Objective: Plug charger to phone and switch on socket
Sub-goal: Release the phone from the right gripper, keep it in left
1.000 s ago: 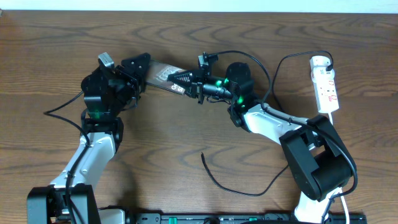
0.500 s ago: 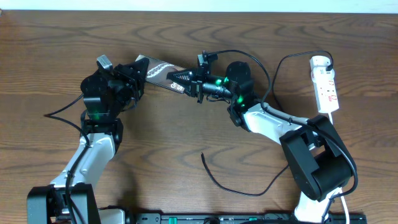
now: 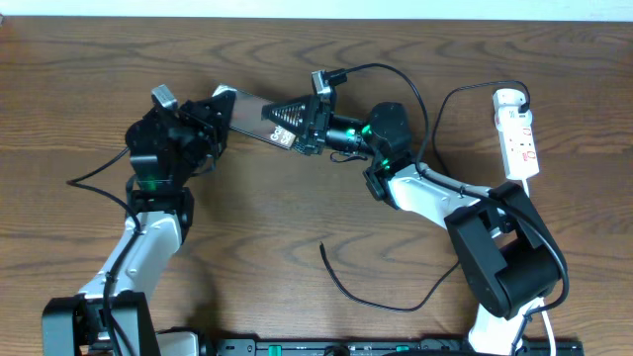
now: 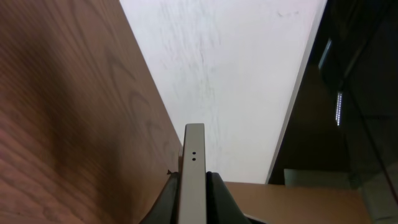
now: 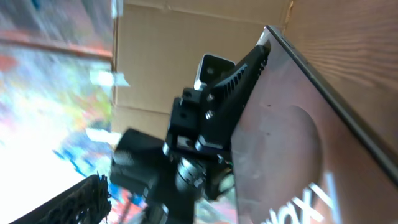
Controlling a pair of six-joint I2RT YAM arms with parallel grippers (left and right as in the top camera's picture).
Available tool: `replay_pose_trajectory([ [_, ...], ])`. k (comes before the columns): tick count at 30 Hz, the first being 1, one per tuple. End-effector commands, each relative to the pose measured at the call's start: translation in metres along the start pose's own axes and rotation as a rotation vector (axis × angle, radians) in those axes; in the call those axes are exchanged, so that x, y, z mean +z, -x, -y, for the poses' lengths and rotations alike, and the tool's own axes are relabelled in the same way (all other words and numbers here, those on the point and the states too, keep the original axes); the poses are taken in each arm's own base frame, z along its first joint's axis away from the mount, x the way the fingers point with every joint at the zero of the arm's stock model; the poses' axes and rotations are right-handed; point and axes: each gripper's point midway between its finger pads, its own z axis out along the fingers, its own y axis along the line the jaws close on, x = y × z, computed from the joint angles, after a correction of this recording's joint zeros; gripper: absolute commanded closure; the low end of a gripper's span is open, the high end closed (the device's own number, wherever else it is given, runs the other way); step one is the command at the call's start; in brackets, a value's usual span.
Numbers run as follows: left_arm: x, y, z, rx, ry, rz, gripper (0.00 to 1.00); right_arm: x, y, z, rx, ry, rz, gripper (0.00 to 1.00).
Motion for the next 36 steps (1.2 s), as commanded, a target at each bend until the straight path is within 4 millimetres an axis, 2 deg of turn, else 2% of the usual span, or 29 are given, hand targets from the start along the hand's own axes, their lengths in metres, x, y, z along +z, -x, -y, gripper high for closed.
replay_pose_trajectory([
  [1,-0.011,0.017,0.009,0.007,-0.026,0.003,0.93,-0.018,0.019,0.003,-0.179,-0.023,0.016,0.01],
  [5,-0.022,0.030,0.010,-0.045,-0.044,-0.010,0.93,-0.034,0.028,0.029,-0.163,-0.112,0.017,0.01],
  [10,-0.035,0.039,0.035,-0.051,-0.148,-0.043,0.93,-0.048,0.033,0.059,-0.156,-0.221,0.022,0.01],
  [13,-0.047,0.036,0.057,-0.006,-0.231,-0.101,0.93,-0.061,0.037,0.075,-0.152,-0.279,0.023,0.01],
  [18,-0.061,0.028,0.061,0.020,-0.250,-0.203,0.92,-0.076,0.036,0.096,-0.195,-0.396,-0.060,0.01],
  [21,-0.070,0.027,0.057,0.036,-0.242,-0.244,0.93,-0.086,0.037,0.111,-0.199,-0.556,-0.110,0.01],
  [25,-0.083,0.042,0.052,0.043,-0.231,-0.225,0.93,-0.113,0.037,0.128,-0.220,-0.938,-0.166,0.01],
  [28,-0.094,0.063,0.047,0.051,-0.220,-0.160,0.93,-0.123,0.024,0.128,-0.236,-1.118,-0.225,0.01],
  [30,-0.103,0.076,0.043,0.043,-0.212,-0.117,0.93,-0.124,0.005,0.130,-0.234,-1.200,-0.282,0.01],
  [34,-0.120,0.099,0.039,0.039,-0.206,-0.043,0.93,-0.128,-0.049,0.139,-0.209,-1.349,-0.425,0.11],
  [36,-0.125,0.104,0.038,0.039,-0.204,-0.028,0.93,-0.131,-0.072,0.142,-0.200,-1.431,-0.461,0.14],
])
